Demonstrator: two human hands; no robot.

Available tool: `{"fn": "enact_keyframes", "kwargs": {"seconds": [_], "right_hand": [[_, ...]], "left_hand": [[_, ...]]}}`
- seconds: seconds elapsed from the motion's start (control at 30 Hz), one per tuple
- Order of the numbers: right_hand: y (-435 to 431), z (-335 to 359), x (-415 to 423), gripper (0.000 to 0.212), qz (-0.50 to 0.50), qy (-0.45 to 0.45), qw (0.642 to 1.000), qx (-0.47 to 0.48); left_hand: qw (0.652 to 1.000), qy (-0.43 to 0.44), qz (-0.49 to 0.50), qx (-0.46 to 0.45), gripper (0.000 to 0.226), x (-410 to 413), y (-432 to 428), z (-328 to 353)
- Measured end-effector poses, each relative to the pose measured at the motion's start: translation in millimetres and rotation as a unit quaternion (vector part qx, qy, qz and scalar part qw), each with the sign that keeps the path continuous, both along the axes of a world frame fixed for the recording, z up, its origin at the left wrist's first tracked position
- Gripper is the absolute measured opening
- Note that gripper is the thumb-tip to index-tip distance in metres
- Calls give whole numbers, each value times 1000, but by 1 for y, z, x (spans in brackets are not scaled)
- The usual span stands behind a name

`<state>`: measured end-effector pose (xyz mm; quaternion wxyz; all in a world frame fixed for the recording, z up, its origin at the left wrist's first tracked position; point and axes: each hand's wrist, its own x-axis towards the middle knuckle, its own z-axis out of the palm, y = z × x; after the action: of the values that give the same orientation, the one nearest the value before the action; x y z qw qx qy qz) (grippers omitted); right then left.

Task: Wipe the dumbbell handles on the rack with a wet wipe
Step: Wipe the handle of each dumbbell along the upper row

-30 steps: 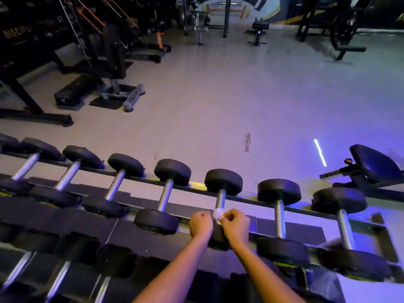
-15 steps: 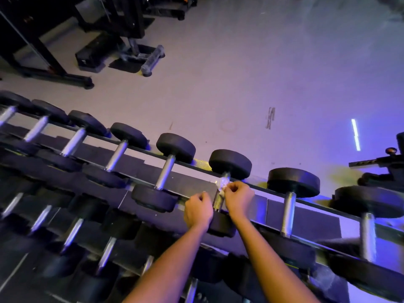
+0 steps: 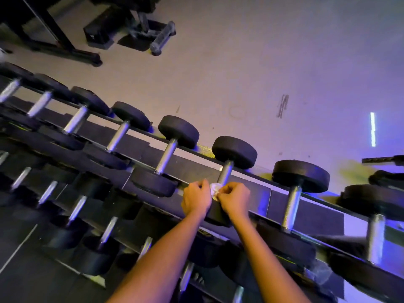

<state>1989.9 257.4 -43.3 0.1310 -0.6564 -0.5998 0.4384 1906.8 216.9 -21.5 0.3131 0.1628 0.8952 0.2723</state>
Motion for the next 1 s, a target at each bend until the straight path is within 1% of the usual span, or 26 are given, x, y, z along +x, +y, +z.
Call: {"fn": "enact_keyframes", "kwargs": {"seconds": [0.1,0.17,0.27,0.4,0.47,0.57,0.7,0.73,0.83,0.93,1.0], "right_hand": [[-9,3,4,8,-49,39,998,-3],[-8,5,2,7,-72,44,996,12],[6,5,-4,11,-110,65,991,45],[43,-5,-5,18,-185,128,972,63],[54,-14,-1,22,-203,164,964,43],[52,-28,8,26,-195,217,956,-15],[15,-37,20,24,-157,202,961,-102],[5,-39,22,23,-152,201,961,-111],[-5,-38,24,24,-169,206,957,-111],[13,-35,16,29,-224,243,939,-98],[32,-28,10,26,-240,273,928,-80]], "left_hand": [[1000,8,-6,6,33,0,-1,-2],[1000,3,-7,9,34,0,-2,-4],[1000,-5,-8,15,36,-1,-3,-5],[1000,-8,-8,10,38,-2,-2,-5],[1000,-11,-10,9,40,-3,-2,-4],[1000,-7,-4,9,42,-3,-2,-8],[1000,-3,0,13,42,-3,-1,-13],[1000,0,-1,11,42,-3,-1,-13],[1000,4,-3,3,41,-3,-1,-11],[1000,4,-7,-3,40,-3,-2,-10],[1000,0,-8,-2,40,-3,-1,-10]]}}
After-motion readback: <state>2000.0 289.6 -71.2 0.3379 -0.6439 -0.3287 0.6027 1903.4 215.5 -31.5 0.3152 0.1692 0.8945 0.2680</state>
